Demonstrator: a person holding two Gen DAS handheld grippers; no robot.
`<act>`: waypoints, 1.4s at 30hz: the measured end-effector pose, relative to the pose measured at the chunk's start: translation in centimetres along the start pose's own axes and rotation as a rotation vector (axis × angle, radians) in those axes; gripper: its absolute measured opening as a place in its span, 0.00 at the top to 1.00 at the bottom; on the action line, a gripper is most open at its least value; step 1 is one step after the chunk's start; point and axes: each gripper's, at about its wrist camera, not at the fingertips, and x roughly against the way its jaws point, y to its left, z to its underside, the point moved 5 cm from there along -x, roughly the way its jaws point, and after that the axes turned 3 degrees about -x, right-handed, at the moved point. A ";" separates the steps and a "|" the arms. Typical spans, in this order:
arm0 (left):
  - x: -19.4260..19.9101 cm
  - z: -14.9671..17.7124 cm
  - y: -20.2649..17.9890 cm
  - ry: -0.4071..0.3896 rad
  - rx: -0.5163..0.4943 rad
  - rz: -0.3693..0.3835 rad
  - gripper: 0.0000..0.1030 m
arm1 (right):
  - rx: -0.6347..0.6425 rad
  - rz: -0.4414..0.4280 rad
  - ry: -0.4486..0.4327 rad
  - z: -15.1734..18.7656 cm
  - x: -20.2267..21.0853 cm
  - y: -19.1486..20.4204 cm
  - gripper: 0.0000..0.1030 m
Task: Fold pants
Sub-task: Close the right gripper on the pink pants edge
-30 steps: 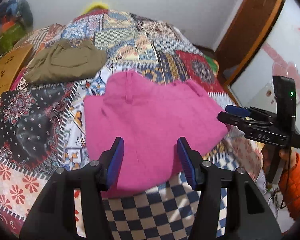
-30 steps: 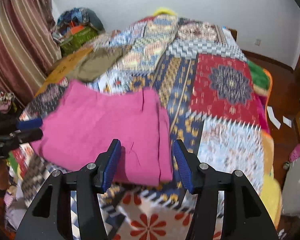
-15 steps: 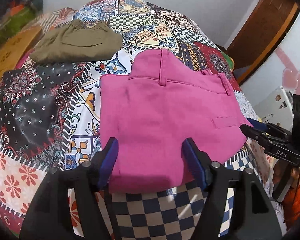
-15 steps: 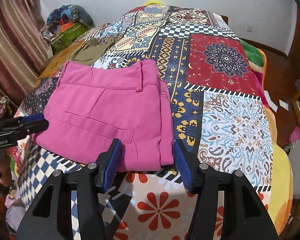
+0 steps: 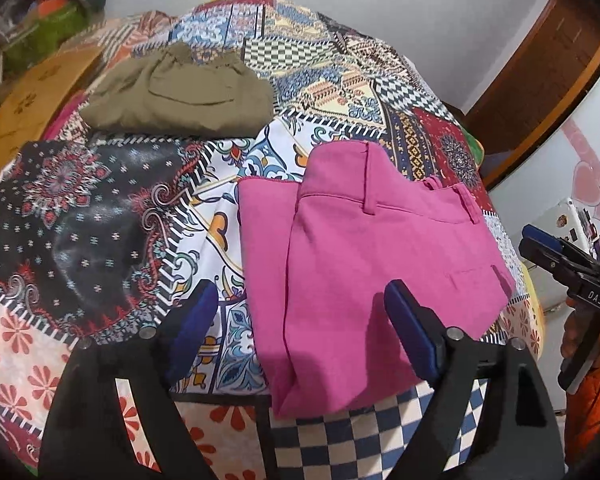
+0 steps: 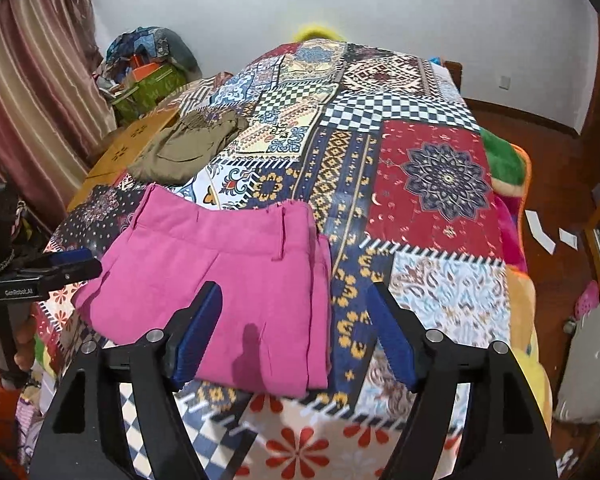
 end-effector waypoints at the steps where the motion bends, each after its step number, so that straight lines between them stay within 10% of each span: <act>1: -0.4 -0.1 0.0 0.008 -0.001 0.005 0.17 | 0.006 -0.002 0.011 -0.1 -0.6 0.0 0.30; 25: -4.7 -1.0 -0.2 0.068 0.070 0.157 0.19 | -0.087 -0.150 0.169 1.7 -6.7 -2.0 0.19; 42: -3.3 -1.3 -2.2 0.043 0.025 0.165 0.58 | -0.023 -0.147 0.112 0.7 -5.7 0.2 0.75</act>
